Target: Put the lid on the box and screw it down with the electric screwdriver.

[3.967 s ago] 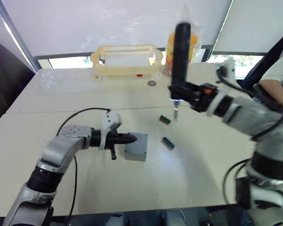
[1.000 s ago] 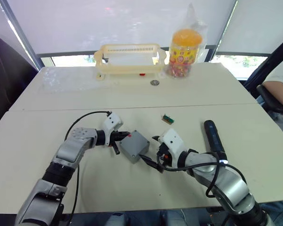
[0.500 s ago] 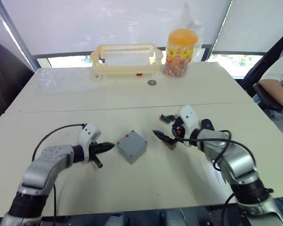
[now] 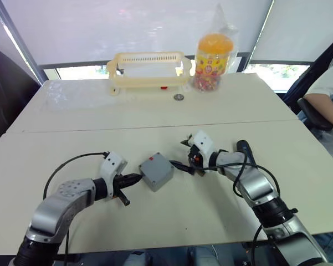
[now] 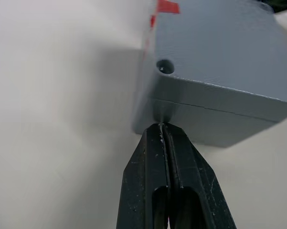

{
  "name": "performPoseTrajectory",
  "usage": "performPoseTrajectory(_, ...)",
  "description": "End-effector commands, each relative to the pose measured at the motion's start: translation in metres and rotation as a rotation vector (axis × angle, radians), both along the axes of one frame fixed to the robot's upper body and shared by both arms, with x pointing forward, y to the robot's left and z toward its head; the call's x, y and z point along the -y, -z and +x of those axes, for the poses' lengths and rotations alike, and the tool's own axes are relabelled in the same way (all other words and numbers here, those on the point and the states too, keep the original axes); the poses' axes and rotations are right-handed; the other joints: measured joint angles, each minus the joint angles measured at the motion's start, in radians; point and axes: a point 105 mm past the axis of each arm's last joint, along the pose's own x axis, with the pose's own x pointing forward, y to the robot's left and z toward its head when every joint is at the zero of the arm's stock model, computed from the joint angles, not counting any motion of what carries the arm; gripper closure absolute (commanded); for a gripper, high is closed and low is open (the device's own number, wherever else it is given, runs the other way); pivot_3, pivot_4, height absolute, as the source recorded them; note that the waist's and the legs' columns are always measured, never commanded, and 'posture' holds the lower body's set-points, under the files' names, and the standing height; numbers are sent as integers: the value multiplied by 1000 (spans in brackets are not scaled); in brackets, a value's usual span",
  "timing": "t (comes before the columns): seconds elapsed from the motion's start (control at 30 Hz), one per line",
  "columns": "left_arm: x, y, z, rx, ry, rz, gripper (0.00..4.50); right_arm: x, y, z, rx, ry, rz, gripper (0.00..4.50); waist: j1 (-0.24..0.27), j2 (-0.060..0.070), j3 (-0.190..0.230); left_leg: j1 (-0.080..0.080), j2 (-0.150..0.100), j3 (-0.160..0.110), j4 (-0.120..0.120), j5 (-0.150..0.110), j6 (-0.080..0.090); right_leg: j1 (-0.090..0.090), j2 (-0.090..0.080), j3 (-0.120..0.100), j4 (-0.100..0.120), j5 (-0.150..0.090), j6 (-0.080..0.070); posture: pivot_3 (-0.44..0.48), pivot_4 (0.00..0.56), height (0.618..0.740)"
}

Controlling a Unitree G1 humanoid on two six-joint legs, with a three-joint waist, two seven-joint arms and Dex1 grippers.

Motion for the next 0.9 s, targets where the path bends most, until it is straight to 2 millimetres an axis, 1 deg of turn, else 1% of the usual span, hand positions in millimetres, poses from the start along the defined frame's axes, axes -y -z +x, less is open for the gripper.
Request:
performPoseTrajectory(0.03, 4, -9, 4, 52, 57, 15, 4500, -12, -13, -16, 26, -58, 36, 35, -1, 0, 0, 0, 0, 0, 0, 0, 0, 0, 0, 0, 0, 0, 0, 0, 150, 740)
performPoseTrajectory(0.27, 11, -11, 5, 42, 142, 16, 4500, -11, -10, -37, -7, -32, 48, 35, -1, 0, 0, 0, 0, 0, 0, 0, 0, 0, 0, 0, 0, 0, 0, 0, 150, 740)
performPoseTrajectory(0.5, 13, -10, 4, 38, 167, 21, 4500, -8, -5, -40, -26, 8, 47, 35, -1, 0, 0, 0, 0, 0, 0, 0, 0, 0, 0, 0, 0, 0, 0, 0, 150, 740)
performPoseTrajectory(0.67, 10, -12, 7, 48, 163, 32, 4500, -4, 3, -42, -29, 11, 3, 35, -1, 0, 0, 0, 0, 0, 0, 0, 0, 0, 0, 0, 0, 0, 0, 0, 150, 740)
performPoseTrajectory(0.83, 2, -16, 7, 58, 150, 40, 4500, 9, -5, -38, -5, 58, 16, 35, -1, 0, 0, 0, 0, 0, 0, 0, 0, 0, 0, 0, 0, 0, 0, 0, 150, 740)
performPoseTrajectory(0.9, 0, -20, 3, 48, 161, 26, 4500, 13, -15, -37, 17, 68, 46, 35, -1, 0, 0, 0, 0, 0, 0, 0, 0, 0, 0, 0, 0, 0, 0, 0, 150, 740)
